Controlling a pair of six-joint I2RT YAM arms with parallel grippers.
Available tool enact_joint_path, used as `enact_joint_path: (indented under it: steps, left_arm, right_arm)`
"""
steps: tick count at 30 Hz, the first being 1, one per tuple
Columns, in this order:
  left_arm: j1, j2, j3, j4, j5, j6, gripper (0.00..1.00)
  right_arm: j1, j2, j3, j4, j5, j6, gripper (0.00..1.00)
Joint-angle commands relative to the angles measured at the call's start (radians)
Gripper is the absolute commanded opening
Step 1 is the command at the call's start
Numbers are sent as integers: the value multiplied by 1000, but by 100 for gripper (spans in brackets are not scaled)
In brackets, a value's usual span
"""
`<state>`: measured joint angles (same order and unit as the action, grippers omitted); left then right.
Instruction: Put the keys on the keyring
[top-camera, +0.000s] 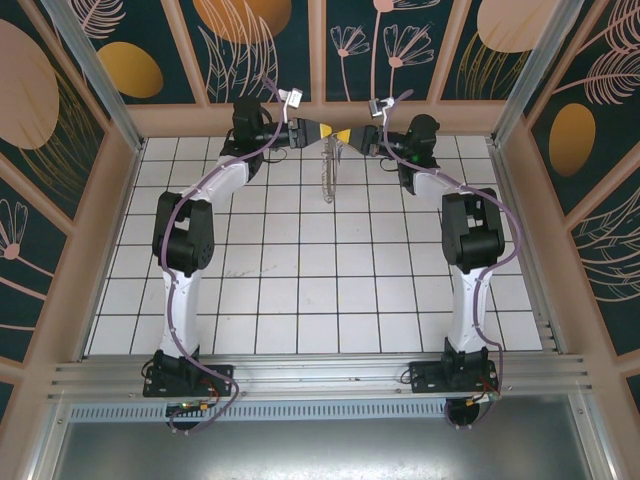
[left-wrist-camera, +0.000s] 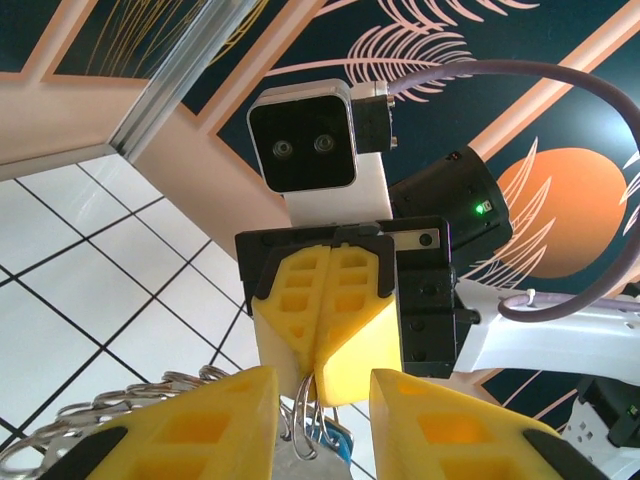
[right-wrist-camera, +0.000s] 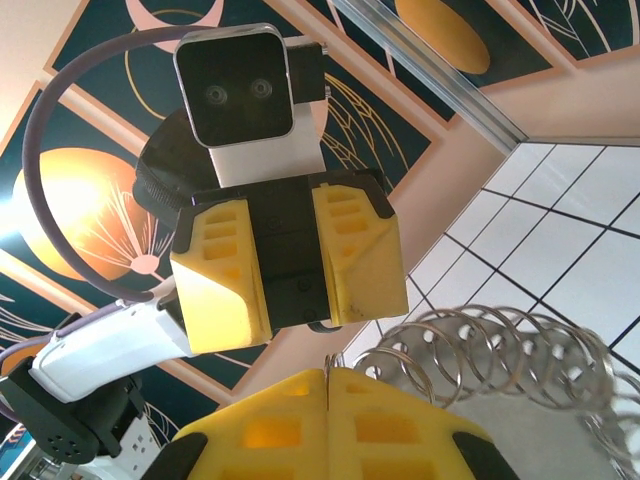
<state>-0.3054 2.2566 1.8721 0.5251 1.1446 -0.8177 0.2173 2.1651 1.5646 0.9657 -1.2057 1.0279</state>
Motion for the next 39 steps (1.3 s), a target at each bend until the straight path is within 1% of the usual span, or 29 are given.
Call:
enact_joint_path:
  steps: [1,14,29,39]
  left_arm:
    - [8,22,1,47,15,-11,29]
    - [7,16,-28,50,7,-3,29]
    - [3,8,-69,111,21,-39,28]
    - [-4,15,-60,137,21,-61,27]
  right_arm:
    - [8,9,38,78,-7,6,0]
    - [13,9,43,90,-3,18,0]
    - [18,22,60,85,8,21,0]
    - [19,27,63,85,6,24,0]
